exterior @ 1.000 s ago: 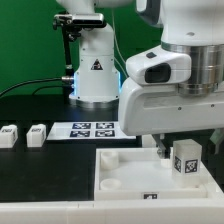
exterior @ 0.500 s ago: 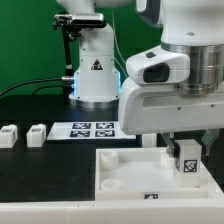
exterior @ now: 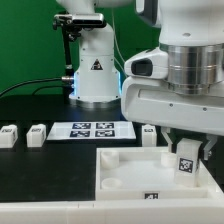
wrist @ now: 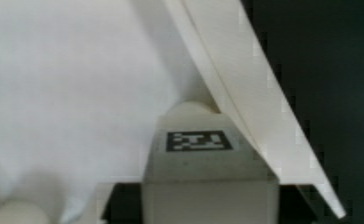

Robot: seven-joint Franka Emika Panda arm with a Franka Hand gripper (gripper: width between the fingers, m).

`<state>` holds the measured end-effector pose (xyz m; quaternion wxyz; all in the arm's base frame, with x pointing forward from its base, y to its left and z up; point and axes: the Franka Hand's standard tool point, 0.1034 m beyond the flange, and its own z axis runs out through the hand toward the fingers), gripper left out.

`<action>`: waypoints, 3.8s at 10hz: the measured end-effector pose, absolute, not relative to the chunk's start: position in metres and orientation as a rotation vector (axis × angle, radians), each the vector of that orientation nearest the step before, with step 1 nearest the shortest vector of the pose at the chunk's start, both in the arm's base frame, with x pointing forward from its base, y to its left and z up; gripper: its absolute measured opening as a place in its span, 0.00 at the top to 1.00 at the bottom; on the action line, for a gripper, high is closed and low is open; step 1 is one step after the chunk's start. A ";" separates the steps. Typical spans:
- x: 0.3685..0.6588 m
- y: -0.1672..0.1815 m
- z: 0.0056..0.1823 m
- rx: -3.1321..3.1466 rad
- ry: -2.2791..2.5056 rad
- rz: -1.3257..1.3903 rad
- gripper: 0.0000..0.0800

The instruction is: Assemble one leg

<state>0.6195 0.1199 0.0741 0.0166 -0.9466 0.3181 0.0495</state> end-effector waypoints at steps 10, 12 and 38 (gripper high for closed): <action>0.623 0.119 0.075 -2.363 2.017 0.184 0.55; 0.623 0.119 0.075 -2.444 1.916 0.179 0.33; 0.628 0.095 0.080 -2.942 1.135 0.132 0.62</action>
Offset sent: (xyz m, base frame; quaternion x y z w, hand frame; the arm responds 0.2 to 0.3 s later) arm 0.0015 0.0040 0.0004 0.0021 0.0222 0.3643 0.9310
